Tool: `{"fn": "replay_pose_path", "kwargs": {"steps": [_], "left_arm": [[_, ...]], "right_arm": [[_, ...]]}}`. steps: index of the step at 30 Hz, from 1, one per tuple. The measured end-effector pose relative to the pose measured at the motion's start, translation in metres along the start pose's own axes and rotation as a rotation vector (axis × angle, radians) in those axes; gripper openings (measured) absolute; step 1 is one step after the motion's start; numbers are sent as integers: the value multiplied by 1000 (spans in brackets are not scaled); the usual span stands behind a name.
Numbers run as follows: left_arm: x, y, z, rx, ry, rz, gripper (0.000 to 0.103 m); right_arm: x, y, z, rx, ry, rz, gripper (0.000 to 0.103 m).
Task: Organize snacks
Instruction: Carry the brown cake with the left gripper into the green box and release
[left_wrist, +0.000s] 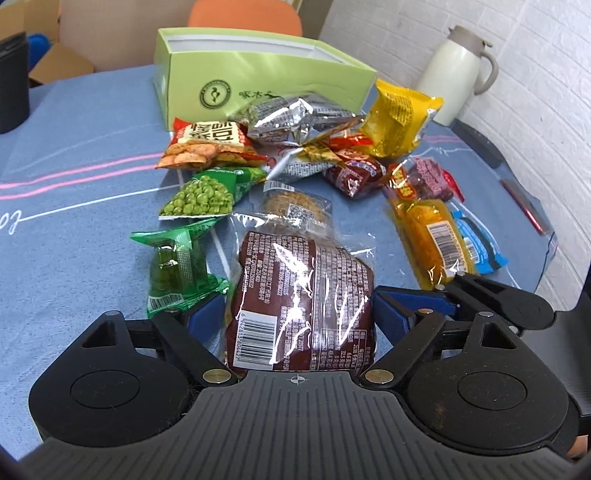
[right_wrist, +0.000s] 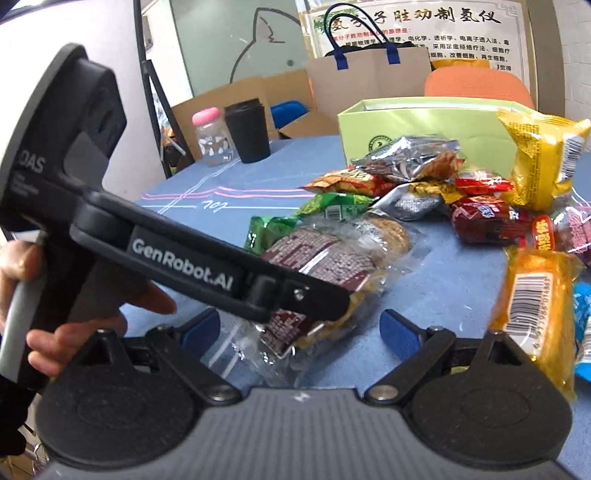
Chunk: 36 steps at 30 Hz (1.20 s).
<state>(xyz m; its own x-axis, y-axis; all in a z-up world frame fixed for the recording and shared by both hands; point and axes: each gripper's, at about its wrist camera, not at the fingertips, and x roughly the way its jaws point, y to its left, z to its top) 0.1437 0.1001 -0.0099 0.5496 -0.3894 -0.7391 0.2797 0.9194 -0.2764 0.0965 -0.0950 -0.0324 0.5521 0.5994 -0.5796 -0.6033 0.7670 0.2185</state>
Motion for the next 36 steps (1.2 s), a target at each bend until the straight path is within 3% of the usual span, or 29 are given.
{"fn": "replay_pose_path", "kwargs": {"steps": [2, 4, 9, 13, 17, 21, 27, 33, 36], "left_arm": [[0, -2, -3, -2, 2, -6, 70], [-3, -5, -9, 1, -15, -4, 67], [-25, -10, -10, -63, -36, -21, 63], [-55, -16, 18, -72, -148, -40, 64], [-63, -10, 73, -80, -243, -27, 64], [-45, 14, 147, -109, -280, -15, 64], [14, 50, 234, -159, -246, 46, 64], [76, 87, 267, -184, -170, 94, 65], [82, 94, 259, -181, -162, 145, 70]], "right_arm": [[1, 4, -2, -27, -11, -10, 89], [0, 9, -4, -53, -11, -19, 79], [-21, 14, 8, -73, -34, 10, 79], [-38, 19, 48, -160, -129, -10, 81], [-24, 5, 111, -265, -185, -45, 81], [17, -31, 183, -314, -160, -67, 81], [98, -84, 261, -295, -42, -57, 80], [167, -117, 289, -240, 63, -34, 79], [167, -124, 282, -206, 67, -29, 84]]}}
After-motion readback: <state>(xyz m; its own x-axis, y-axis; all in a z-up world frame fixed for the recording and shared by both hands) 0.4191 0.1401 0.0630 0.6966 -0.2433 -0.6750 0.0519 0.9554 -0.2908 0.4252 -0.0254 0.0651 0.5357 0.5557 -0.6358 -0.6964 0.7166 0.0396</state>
